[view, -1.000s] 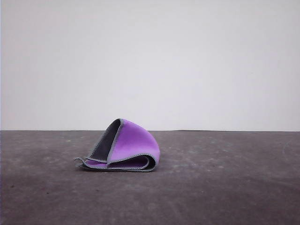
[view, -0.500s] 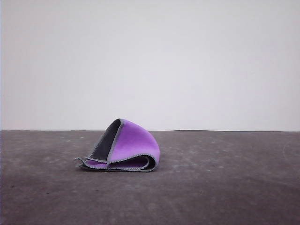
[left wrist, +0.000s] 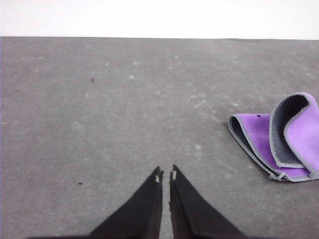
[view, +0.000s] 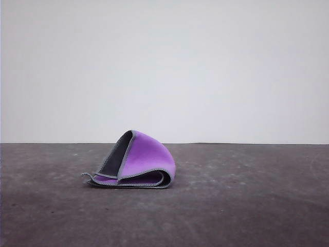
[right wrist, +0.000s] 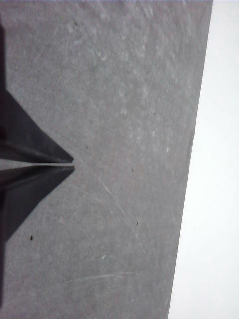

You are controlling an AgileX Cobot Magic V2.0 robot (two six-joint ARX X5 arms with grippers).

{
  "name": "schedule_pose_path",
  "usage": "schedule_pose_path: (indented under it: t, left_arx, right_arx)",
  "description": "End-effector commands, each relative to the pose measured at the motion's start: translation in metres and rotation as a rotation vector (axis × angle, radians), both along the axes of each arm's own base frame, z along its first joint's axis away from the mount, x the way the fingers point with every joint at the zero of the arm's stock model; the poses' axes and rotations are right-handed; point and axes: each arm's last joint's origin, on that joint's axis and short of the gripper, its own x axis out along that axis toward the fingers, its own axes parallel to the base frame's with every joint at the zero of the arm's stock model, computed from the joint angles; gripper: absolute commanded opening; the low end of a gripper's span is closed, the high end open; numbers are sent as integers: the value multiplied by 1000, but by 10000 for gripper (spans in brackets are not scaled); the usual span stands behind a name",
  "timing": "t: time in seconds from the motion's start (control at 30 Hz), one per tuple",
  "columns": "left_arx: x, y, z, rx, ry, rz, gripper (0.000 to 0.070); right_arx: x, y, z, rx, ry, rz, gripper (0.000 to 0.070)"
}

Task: Fold clothes

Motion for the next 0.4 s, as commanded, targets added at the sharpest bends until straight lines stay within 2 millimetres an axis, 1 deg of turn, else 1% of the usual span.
schedule_pose_path:
  t: [0.0, 0.2, 0.27, 0.37]
  left_arx:
    - [1, 0, -6, -7, 21, 1, 10]
    - [1, 0, -7, -7, 17, 1, 10]
    - [4, 0, -8, -8, -32, 2, 11]
    - [4, 0, -4, -10, -68, 2, 11]
  right_arx:
    - [0, 0, -1, 14, -3, -4, 1]
    - [0, 0, -1, 14, -3, -4, 1]
    - [0, 0, -1, 14, -3, -4, 1]
    - [0, 0, -1, 14, -3, -4, 1]
